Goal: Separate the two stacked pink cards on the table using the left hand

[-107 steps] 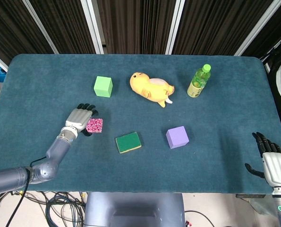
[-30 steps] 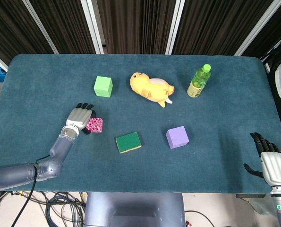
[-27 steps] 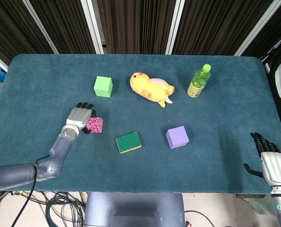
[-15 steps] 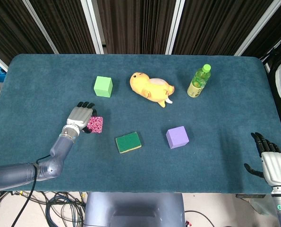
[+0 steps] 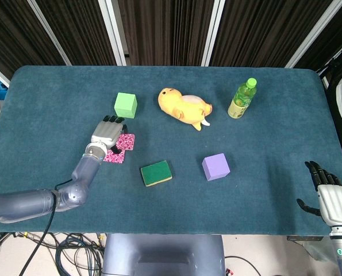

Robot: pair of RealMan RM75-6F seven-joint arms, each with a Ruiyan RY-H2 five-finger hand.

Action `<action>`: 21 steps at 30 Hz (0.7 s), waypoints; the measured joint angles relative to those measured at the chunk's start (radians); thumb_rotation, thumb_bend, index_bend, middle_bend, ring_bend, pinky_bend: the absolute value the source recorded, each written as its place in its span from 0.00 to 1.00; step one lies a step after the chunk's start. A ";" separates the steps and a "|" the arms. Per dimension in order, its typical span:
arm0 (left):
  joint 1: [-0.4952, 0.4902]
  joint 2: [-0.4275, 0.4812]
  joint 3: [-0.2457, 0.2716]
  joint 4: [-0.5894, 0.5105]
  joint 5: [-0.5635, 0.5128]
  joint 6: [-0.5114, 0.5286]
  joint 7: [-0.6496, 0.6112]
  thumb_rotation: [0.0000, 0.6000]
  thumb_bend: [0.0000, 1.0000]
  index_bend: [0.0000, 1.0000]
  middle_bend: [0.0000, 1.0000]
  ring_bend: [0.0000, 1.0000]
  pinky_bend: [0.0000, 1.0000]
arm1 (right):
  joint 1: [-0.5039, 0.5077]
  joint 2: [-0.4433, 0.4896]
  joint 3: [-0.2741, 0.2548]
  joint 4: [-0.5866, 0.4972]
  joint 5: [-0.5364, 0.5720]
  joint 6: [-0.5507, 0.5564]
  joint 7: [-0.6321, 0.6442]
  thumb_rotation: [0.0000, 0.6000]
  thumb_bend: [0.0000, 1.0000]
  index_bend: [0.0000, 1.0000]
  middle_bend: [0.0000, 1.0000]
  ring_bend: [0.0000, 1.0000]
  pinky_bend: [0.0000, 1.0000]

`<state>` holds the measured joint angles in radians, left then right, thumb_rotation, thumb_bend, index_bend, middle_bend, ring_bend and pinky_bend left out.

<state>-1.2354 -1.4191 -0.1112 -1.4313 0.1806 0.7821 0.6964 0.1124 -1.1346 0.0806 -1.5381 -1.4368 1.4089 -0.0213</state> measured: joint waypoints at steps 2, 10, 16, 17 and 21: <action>-0.018 -0.013 -0.006 0.015 -0.018 0.000 0.011 1.00 0.26 0.47 0.15 0.00 0.00 | 0.000 0.000 0.000 0.001 0.001 -0.001 0.000 1.00 0.20 0.03 0.08 0.15 0.22; -0.105 -0.123 -0.034 0.155 -0.122 -0.021 0.066 1.00 0.26 0.47 0.15 0.00 0.00 | 0.002 0.001 0.002 0.007 0.007 -0.006 0.009 1.00 0.20 0.03 0.08 0.15 0.22; -0.153 -0.214 -0.042 0.255 -0.180 -0.050 0.113 1.00 0.26 0.47 0.15 0.00 0.00 | 0.001 0.004 0.002 0.010 0.008 -0.008 0.017 1.00 0.20 0.03 0.08 0.15 0.22; -0.156 -0.222 -0.042 0.263 -0.182 -0.054 0.116 1.00 0.26 0.47 0.15 0.00 0.00 | 0.001 0.004 0.002 0.010 0.008 -0.008 0.018 1.00 0.20 0.03 0.08 0.15 0.22; -0.165 -0.240 -0.043 0.281 -0.191 -0.058 0.131 1.00 0.26 0.47 0.15 0.00 0.00 | 0.000 0.004 0.003 0.011 0.008 -0.006 0.020 1.00 0.20 0.03 0.08 0.15 0.22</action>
<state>-1.4000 -1.6590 -0.1540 -1.1504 -0.0107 0.7244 0.8273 0.1127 -1.1305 0.0834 -1.5272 -1.4290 1.4034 -0.0011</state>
